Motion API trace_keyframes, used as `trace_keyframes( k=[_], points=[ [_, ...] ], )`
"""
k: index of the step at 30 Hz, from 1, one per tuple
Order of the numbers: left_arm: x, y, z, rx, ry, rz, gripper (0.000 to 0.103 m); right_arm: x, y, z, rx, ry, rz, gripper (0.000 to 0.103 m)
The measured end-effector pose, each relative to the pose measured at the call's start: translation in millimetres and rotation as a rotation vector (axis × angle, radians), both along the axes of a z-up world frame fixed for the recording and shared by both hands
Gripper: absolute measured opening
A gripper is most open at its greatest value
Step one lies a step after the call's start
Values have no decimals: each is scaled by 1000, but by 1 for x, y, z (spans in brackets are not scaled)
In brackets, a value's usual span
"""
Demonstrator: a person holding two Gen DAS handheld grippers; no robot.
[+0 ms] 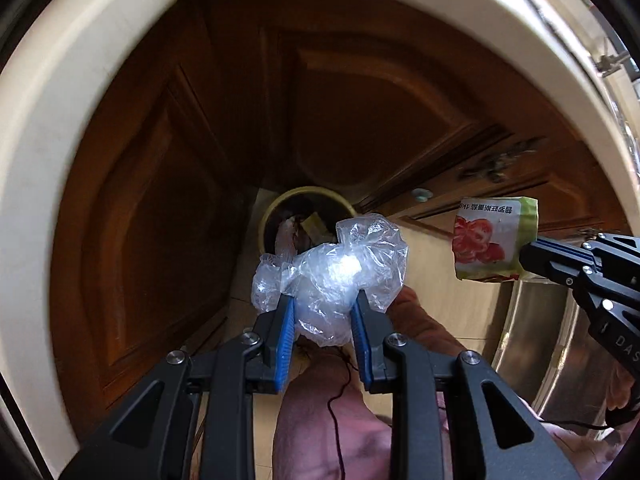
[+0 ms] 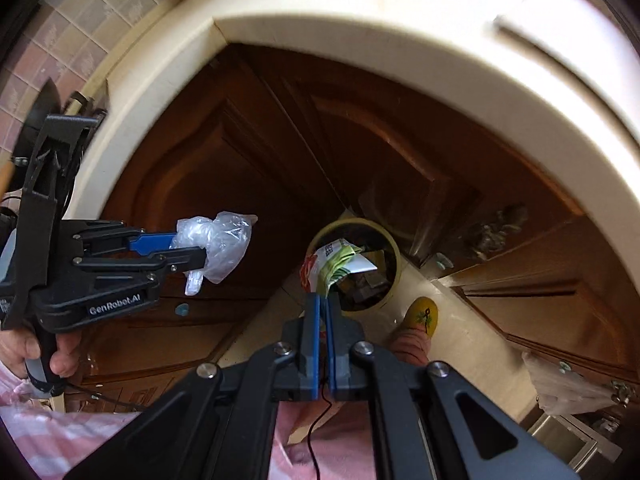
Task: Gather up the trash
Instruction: 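Carry the plastic bag and snack bag down to the black bin, then open both tools over the bin to drop both bags, then raise both tools back up to the paper cup and sponge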
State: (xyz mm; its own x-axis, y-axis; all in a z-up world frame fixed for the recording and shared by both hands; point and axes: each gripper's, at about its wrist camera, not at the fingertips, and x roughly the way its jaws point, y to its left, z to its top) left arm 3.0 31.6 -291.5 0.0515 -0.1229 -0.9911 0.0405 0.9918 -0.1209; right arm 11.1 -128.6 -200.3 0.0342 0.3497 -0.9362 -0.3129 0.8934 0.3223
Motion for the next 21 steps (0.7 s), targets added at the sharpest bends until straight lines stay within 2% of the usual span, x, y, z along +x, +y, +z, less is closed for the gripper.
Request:
trace_keyframes(
  k=[9, 16, 18, 19, 20, 21],
  points=[
    [18, 14, -85, -18, 55, 96, 25, 25, 16, -76, 23, 47, -13, 3],
    [40, 15, -138, -47, 88, 139, 26, 40, 33, -131, -22, 66, 30, 3],
    [46, 14, -150, -40, 94, 144, 31, 43, 40, -144, -31, 73, 51, 6],
    [48, 15, -152, -37, 95, 145, 39, 45, 43, -151, -47, 72, 56, 6],
    [49, 16, -155, -32, 98, 143, 52, 47, 45, -156, -60, 74, 62, 7],
    [49, 15, -158, -20, 98, 141, 59, 49, 49, -160, -68, 84, 71, 11]
  ],
)
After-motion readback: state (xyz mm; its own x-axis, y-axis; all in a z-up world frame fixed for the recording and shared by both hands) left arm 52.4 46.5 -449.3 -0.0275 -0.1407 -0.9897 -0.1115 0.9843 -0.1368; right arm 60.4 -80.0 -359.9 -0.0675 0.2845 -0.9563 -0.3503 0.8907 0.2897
